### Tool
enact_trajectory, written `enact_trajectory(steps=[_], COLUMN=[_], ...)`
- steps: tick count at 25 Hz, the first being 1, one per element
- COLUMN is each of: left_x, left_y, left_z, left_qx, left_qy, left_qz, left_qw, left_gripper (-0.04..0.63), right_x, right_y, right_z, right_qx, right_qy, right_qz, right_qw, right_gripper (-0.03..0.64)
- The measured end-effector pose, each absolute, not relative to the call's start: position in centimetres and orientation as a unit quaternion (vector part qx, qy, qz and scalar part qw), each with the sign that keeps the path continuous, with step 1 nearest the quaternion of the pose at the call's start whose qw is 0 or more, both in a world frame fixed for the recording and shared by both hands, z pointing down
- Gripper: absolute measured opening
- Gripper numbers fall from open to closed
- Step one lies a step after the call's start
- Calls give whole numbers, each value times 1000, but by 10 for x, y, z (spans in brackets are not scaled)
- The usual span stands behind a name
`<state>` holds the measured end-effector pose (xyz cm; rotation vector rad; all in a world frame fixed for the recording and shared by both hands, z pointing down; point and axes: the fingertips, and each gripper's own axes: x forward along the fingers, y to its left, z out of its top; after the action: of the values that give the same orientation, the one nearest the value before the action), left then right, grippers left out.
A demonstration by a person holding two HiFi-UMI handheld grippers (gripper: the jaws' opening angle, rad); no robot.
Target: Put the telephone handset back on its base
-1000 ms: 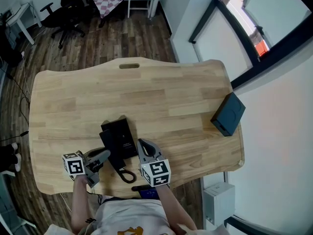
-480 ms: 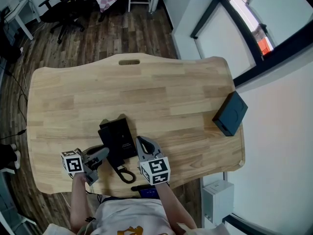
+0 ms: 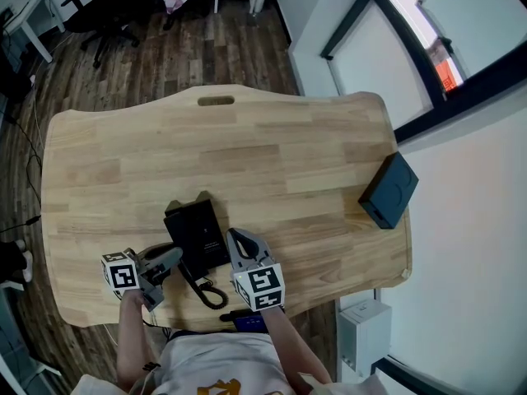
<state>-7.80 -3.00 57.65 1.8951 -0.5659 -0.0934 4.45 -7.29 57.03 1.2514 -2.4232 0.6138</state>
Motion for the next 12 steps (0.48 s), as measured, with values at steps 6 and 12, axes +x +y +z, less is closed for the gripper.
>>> enact_trajectory(steps=[6,12], left_x=[-80,-79], left_y=[-34,-39], left_z=[583,586], left_qx=[801,798], left_qy=[-236,-237], left_qz=[-23,-18], left_qw=[551,554], left_gripper=[69,69], right_x=[36,43], right_y=[-73,-74], right_z=[576,580], right_qx=[435,440], right_qy=[-855,-850], right_qz=[224,228], right_qw=[174,177], right_gripper=[6,6])
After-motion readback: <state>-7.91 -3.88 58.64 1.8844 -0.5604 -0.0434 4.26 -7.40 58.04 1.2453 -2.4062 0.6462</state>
